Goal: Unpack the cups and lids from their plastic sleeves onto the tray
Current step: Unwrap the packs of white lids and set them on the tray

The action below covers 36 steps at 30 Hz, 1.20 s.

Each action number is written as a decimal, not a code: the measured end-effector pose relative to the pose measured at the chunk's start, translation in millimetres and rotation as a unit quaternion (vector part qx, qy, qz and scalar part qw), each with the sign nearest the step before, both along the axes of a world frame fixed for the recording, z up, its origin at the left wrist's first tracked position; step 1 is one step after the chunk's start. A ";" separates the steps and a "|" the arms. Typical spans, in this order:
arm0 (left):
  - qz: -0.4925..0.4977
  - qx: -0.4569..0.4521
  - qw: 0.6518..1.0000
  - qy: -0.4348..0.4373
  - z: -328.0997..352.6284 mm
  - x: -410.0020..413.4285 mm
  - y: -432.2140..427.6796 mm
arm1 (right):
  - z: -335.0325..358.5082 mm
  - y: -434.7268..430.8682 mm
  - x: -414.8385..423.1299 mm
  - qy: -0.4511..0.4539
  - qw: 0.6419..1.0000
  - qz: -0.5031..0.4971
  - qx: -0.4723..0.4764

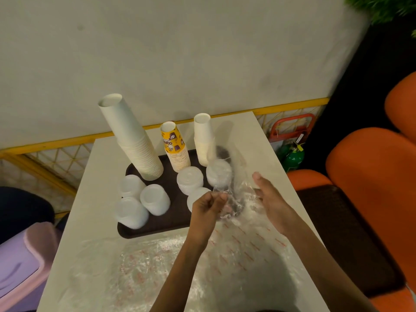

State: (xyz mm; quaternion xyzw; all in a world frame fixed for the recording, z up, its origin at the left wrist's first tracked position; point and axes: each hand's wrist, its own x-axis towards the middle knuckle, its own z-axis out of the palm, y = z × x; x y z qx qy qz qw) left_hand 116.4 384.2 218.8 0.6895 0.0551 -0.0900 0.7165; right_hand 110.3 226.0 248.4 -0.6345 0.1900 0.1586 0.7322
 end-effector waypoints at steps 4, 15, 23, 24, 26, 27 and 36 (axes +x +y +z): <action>0.017 0.030 0.999 0.006 3.4 2.8 5.4 | -3.0 9.7 -9.0 0.008 0.998 0.058 -0.019; 0.049 0.012 0.997 0.062 31.4 -6.8 2.5 | -5.9 14.1 -4.8 -0.024 0.988 -0.150 0.027; 0.094 0.043 0.994 -0.027 43.5 11.5 -5.6 | 4.0 6.6 -8.6 -0.024 0.999 -0.020 -0.031; 0.081 0.045 0.995 -0.041 46.0 14.4 -2.5 | 6.5 0.8 -6.6 -0.038 0.996 -0.022 -0.077; 0.033 0.061 0.996 -0.062 55.6 17.7 5.1 | 13.1 -11.4 -0.8 -0.101 0.973 -0.061 -0.199; 0.001 0.070 0.995 -0.066 61.3 19.3 9.1 | 19.0 -15.7 1.9 -0.149 0.956 -0.070 -0.243; -0.197 0.122 0.972 -0.047 107.5 26.6 22.8 | 63.3 1.3 19.3 -0.322 0.920 0.191 -0.117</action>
